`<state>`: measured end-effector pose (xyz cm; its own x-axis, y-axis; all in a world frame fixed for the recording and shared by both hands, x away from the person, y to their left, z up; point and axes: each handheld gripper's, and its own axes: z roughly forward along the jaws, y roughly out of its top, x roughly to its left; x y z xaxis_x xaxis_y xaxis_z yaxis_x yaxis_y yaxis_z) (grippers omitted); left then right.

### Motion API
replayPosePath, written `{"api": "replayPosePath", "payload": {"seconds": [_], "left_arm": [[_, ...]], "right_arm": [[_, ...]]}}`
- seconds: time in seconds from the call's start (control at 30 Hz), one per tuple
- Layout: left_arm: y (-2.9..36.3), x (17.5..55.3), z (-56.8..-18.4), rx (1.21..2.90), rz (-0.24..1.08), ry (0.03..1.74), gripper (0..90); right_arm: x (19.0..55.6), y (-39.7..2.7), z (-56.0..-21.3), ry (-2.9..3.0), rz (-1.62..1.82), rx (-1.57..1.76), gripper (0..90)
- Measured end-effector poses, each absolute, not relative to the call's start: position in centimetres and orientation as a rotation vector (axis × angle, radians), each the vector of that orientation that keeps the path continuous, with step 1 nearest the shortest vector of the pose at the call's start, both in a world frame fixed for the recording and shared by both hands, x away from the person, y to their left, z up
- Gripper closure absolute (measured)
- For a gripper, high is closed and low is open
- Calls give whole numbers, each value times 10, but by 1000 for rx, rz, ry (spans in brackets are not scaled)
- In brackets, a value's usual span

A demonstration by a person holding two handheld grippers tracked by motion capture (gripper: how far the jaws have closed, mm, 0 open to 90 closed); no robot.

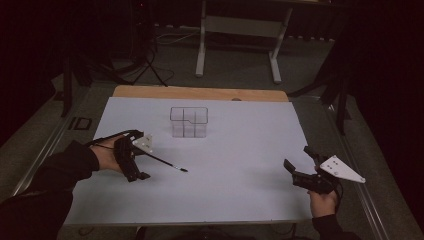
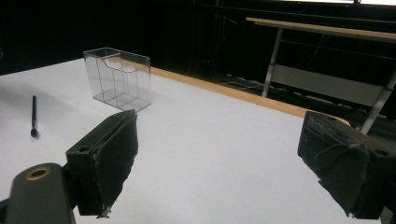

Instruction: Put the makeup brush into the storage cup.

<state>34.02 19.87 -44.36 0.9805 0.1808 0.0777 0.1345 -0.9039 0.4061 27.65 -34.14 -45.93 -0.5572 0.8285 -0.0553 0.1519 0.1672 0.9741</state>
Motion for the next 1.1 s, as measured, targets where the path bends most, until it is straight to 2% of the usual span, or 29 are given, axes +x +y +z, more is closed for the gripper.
{"api": "replayPosePath", "payload": {"seconds": [0.47,0.67,0.87,1.1], "left_arm": [[182,358,-449,2754,145,67,5],[169,363,-461,2789,104,-4,33],[163,370,-471,2815,107,-49,98],[159,383,-483,2846,103,-66,283]], "right_arm": [[278,-340,-462,1848,1446,927,118],[278,-341,-462,1845,1454,923,118],[279,-341,-463,1848,1455,920,118],[279,-341,-463,1851,1458,918,119]]}}
